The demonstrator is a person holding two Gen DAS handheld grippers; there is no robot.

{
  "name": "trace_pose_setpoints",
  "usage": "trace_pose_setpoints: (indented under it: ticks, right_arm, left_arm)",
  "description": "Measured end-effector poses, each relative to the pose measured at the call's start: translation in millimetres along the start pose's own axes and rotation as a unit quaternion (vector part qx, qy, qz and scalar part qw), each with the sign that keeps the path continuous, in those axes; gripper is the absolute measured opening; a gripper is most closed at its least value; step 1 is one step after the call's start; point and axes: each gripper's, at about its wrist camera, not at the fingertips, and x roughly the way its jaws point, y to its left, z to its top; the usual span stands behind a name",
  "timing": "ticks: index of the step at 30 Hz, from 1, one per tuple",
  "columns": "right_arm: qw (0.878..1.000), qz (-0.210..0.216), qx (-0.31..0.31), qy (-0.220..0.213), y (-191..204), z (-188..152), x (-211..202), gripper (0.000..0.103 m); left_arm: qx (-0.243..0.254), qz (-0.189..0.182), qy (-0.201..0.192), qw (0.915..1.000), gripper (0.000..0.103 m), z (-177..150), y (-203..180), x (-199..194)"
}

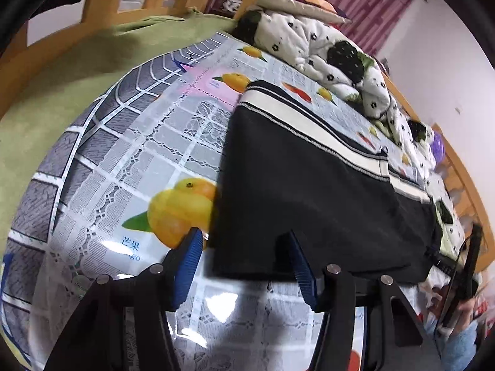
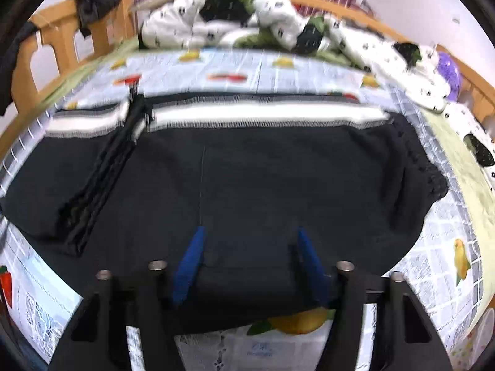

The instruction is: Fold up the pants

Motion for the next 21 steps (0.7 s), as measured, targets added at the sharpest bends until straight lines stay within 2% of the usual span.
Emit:
trace_pose_setpoints:
  ticks: [1, 4, 7, 12, 21]
  right_arm:
    - [1.000, -0.001, 0.005, 0.016, 1, -1, 6, 0.050]
    - [0.999, 0.013, 0.028, 0.010, -2, -5, 9, 0.050]
    - [0.998, 0.038, 0.048, 0.017, -6, -5, 14, 0.050]
    - [0.997, 0.052, 0.059, 0.024, -8, -5, 18, 0.052]
    - [0.996, 0.058, 0.055, 0.036, -4, -3, 23, 0.058]
  left_arm:
    - [-0.009, -0.008, 0.001, 0.9999, 0.053, 1, 1, 1]
    - [-0.020, -0.023, 0.007, 0.9995, 0.050, 3, 3, 5]
    - [-0.012, -0.020, 0.014, 0.9996, 0.050, 5, 1, 8]
    - [0.000, -0.017, 0.018, 0.9997, 0.051, 5, -1, 9]
    - [-0.005, -0.023, 0.019, 0.9995, 0.051, 4, 2, 9]
